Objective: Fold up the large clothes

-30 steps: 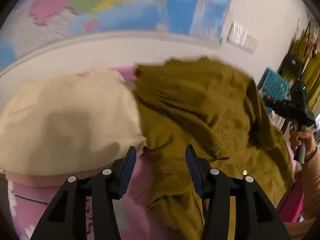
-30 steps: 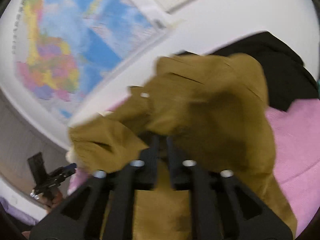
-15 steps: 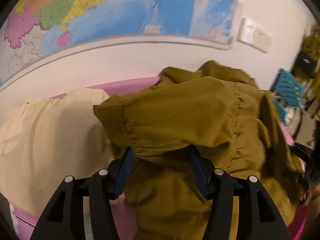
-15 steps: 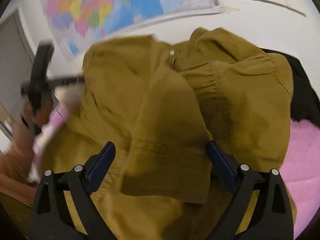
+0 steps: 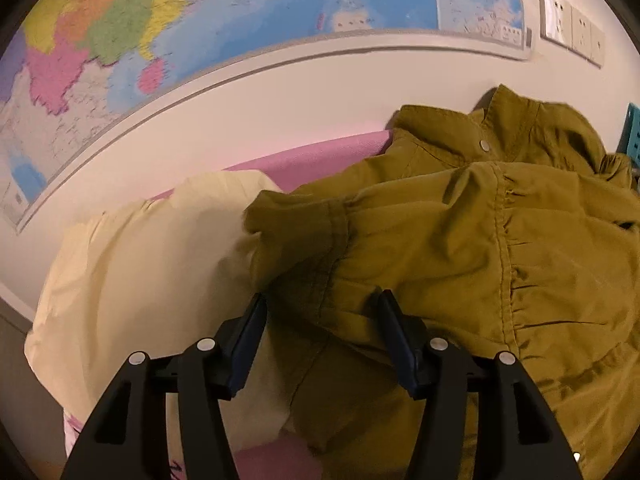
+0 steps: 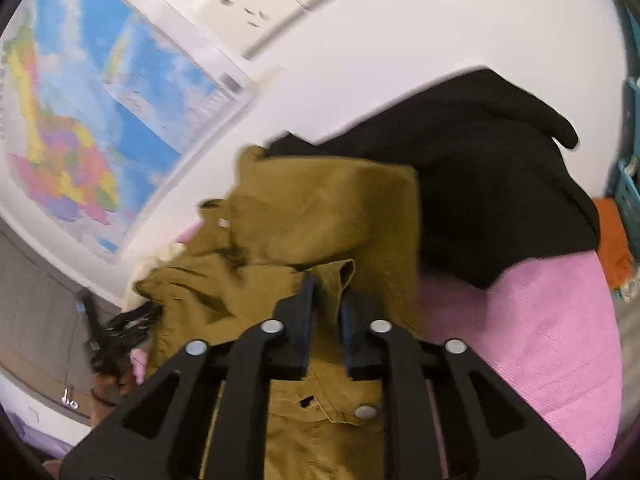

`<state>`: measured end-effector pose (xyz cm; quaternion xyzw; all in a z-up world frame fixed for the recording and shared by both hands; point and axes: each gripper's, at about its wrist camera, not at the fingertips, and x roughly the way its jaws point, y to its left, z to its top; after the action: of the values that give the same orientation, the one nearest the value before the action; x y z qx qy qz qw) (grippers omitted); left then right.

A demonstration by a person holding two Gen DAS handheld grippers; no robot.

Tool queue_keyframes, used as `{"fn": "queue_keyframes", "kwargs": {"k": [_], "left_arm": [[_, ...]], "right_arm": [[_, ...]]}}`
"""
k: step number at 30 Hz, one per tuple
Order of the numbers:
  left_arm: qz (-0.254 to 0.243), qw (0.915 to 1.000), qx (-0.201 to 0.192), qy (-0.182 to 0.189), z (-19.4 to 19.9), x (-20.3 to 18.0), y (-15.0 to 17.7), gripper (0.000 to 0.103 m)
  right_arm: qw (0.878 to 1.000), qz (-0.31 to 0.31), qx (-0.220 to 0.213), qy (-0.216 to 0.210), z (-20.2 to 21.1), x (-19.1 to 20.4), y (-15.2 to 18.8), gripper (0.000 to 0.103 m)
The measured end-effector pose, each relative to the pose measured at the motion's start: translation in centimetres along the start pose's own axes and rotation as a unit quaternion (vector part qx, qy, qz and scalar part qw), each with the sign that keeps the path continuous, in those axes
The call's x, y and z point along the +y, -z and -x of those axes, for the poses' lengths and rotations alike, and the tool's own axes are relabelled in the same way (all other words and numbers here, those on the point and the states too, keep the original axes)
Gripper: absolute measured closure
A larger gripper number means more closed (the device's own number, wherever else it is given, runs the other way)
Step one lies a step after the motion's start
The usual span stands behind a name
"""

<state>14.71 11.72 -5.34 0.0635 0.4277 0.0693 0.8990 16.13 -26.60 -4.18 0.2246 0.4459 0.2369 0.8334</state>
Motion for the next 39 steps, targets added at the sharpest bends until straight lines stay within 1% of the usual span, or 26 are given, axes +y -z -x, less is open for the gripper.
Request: {"fn": "queue_keyframes", "kwargs": {"k": [1, 2, 4, 6, 9, 10, 11, 12, 13, 16, 18, 21, 22, 23, 24, 25, 26, 28, 30, 31, 32, 34, 35, 36, 38, 39], "left_arm": [[0.004, 0.9999, -0.006, 0.009, 0.8, 0.5, 0.4, 0.048], [0.004, 0.9996, -0.016, 0.021, 1.8, 0.9, 0.9, 0.048], [0.007, 0.9989, -0.031, 0.036, 3.4, 1.5, 1.6, 0.048], [0.011, 0.9959, -0.041, 0.081, 5.1, 1.6, 2.6, 0.048], [0.001, 0.9892, -0.037, 0.142, 5.9, 0.8, 3.9, 0.048], [-0.008, 0.9878, -0.032, 0.152, 5.8, 0.3, 4.3, 0.048], [-0.019, 0.9884, -0.028, 0.148, 5.4, -0.4, 4.8, 0.048], [-0.027, 0.9890, -0.023, 0.143, 5.1, -1.1, 5.1, 0.048], [-0.033, 0.9896, -0.012, 0.140, 4.6, -1.8, 5.4, 0.048], [-0.039, 0.9934, 0.014, 0.107, 2.5, -3.2, 5.6, 0.049], [-0.039, 0.9943, 0.018, 0.098, 1.6, -3.8, 5.6, 0.048], [-0.032, 0.9953, 0.033, 0.086, 0.9, -4.3, 5.3, 0.048], [-0.029, 0.9954, 0.034, 0.085, 1.1, -4.4, 5.1, 0.048], [-0.029, 0.9957, 0.030, 0.082, 1.5, -4.4, 5.0, 0.048], [-0.026, 0.9963, 0.025, 0.078, 2.0, -4.2, 4.9, 0.048], [-0.022, 0.9965, 0.019, 0.078, 2.5, -4.0, 4.8, 0.048], [-0.019, 0.9963, 0.010, 0.083, 2.9, -3.4, 4.7, 0.048], [-0.018, 0.9954, -0.019, 0.093, 4.5, -2.5, 4.2, 0.046], [-0.022, 0.9949, -0.032, 0.093, 5.0, -2.4, 3.3, 0.045], [-0.020, 0.9948, -0.030, 0.096, 4.8, -2.6, 2.9, 0.045], [-0.017, 0.9944, -0.022, 0.102, 4.2, -2.9, 2.4, 0.045], [-0.016, 0.9944, -0.004, 0.104, 2.5, -3.7, 1.7, 0.045], [-0.017, 0.9954, 0.011, 0.094, 1.3, -4.3, 1.6, 0.045], [-0.024, 0.9959, 0.019, 0.085, 0.6, -4.9, 1.6, 0.044], [-0.037, 0.9971, 0.030, 0.059, -0.9, -5.8, 1.5, 0.044], [-0.042, 0.9973, 0.031, 0.052, -0.9, -6.0, 1.5, 0.043]], "right_arm": [[1.000, 0.012, 0.000, -0.002, 0.2, 0.4, 0.5, 0.064], [0.999, 0.028, -0.016, -0.002, 0.8, 0.9, 1.2, 0.040], [0.998, 0.053, -0.042, -0.009, 1.8, 1.8, 1.9, 0.020], [0.996, 0.074, -0.045, -0.027, 2.1, 2.4, 2.8, 0.020], [0.995, 0.099, -0.009, 0.029, -0.3, 2.7, 3.4, 0.021], [0.995, 0.094, 0.003, 0.040, -1.2, 2.5, 3.3, 0.035], [0.994, 0.092, 0.015, 0.060, -2.2, 2.2, 3.2, 0.061], [0.993, 0.094, 0.022, 0.067, -2.8, 2.1, 3.1, 0.074], [0.994, 0.092, 0.021, 0.059, -2.9, 1.8, 3.0, 0.084], [0.996, 0.077, -0.033, 0.041, -0.9, 1.5, 2.1, 0.088], [0.996, 0.068, -0.048, 0.034, -0.4, 1.4, 1.4, 0.088], [0.994, 0.071, 0.003, 0.088, -3.2, 0.8, 1.5, 0.076], [0.992, 0.075, 0.009, 0.101, -3.6, 0.7, 1.7, 0.072], [0.992, 0.074, 0.004, 0.104, -3.4, 0.7, 1.8, 0.071], [0.992, 0.072, -0.014, 0.103, -2.6, 0.9, 2.0, 0.069], [0.991, 0.076, -0.038, 0.108, -1.5, 1.4, 2.3, 0.062], [0.988, 0.084, -0.065, 0.115, -0.3, 2.0, 2.7, 0.058], [0.985, 0.108, -0.094, 0.092, 1.4, 3.6, 3.4, 0.058], [0.981, 0.138, -0.106, 0.085, 1.8, 5.6, 3.7, 0.058], [0.980, 0.156, -0.102, 0.076, 1.5, 6.5, 3.8, 0.057], [0.979, 0.176, -0.088, 0.056, 0.6, 7.5, 3.8, 0.052], [0.979, 0.183, -0.068, 0.055, -1.1, 8.0, 3.7, 0.050], [0.981, 0.181, -0.054, 0.054, -2.2, 8.0, 3.6, 0.051], [0.982, 0.177, -0.040, 0.059, -3.7, 7.7, 3.4, 0.053], [0.981, 0.167, -0.017, 0.099, -6.0, 6.5, 3.0, 0.055], [0.983, 0.155, -0.006, 0.103, -6.5, 5.7, 2.8, 0.056]]}}
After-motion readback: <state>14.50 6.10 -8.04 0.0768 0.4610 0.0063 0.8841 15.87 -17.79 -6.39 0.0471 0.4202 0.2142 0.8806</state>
